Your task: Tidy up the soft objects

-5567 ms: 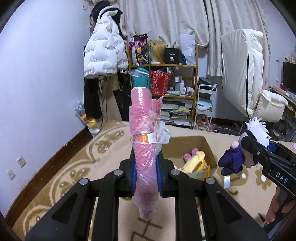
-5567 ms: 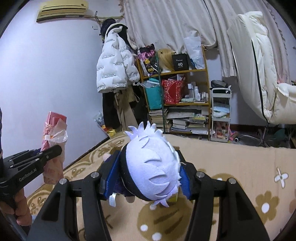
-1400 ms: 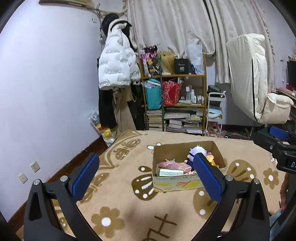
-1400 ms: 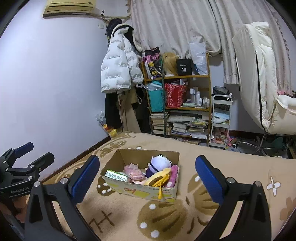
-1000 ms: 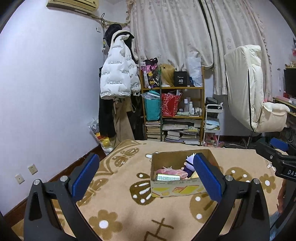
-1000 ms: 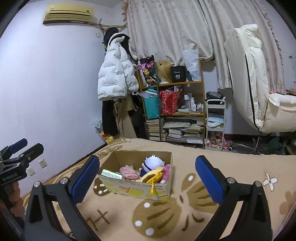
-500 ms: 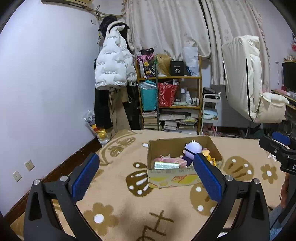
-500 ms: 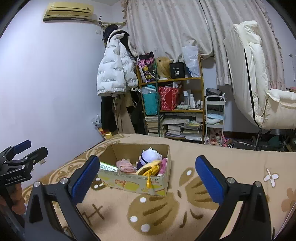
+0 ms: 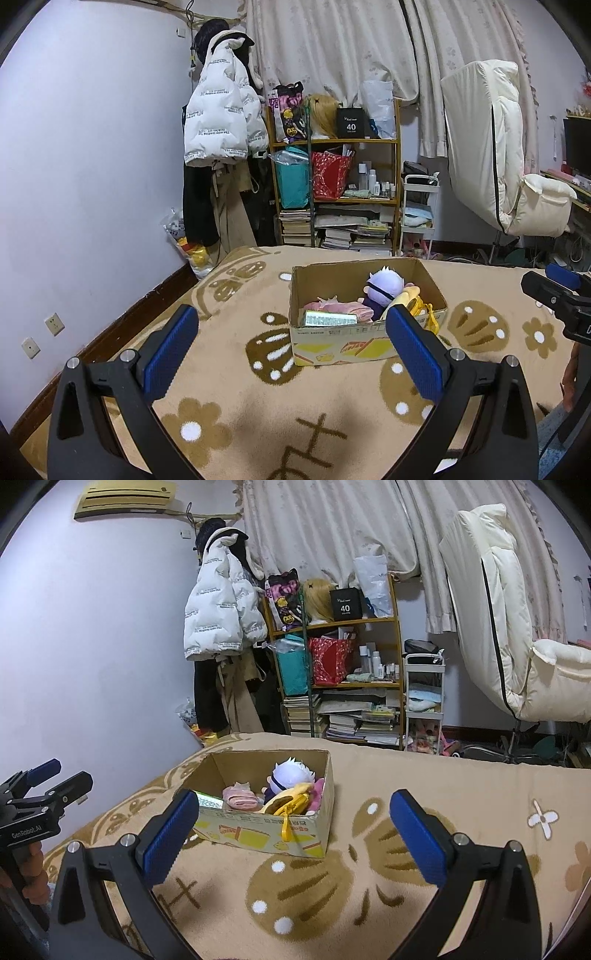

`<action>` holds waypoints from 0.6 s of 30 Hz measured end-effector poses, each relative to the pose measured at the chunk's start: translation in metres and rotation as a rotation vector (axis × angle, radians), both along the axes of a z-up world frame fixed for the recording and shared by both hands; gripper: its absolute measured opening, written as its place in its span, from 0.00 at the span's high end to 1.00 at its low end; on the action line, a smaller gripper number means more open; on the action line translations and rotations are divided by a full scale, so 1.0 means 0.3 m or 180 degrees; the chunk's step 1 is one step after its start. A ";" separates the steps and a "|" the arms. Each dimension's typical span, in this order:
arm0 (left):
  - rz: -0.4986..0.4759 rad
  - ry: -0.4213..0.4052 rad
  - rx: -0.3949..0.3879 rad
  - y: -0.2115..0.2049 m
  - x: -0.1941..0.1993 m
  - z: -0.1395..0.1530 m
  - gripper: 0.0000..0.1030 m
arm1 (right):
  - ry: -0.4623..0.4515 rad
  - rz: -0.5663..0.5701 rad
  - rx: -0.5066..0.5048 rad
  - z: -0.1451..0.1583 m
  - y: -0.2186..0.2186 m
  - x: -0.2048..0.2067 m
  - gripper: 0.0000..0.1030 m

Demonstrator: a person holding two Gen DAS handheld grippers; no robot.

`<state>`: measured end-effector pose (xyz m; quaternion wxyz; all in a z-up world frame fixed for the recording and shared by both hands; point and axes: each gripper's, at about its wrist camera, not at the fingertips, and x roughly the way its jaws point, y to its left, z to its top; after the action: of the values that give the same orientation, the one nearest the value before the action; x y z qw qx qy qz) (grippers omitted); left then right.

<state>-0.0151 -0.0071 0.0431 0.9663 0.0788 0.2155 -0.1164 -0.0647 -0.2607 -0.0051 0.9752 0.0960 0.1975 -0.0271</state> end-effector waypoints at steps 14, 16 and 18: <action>0.0010 -0.0013 0.0005 0.003 0.017 -0.018 0.02 | -0.0004 -0.0008 0.0000 -0.008 -0.002 -0.002 0.00; 0.0026 -0.0018 -0.0003 0.005 0.020 -0.021 0.02 | 0.0003 -0.0004 -0.0002 -0.009 -0.002 -0.001 0.00; 0.0027 -0.0017 -0.0005 0.006 0.016 -0.021 0.02 | 0.0002 -0.0005 -0.0005 -0.011 -0.001 -0.003 0.00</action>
<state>-0.0104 -0.0052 0.0370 0.9675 0.0774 0.2131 -0.1122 -0.0655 -0.2610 -0.0084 0.9752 0.0954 0.1977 -0.0280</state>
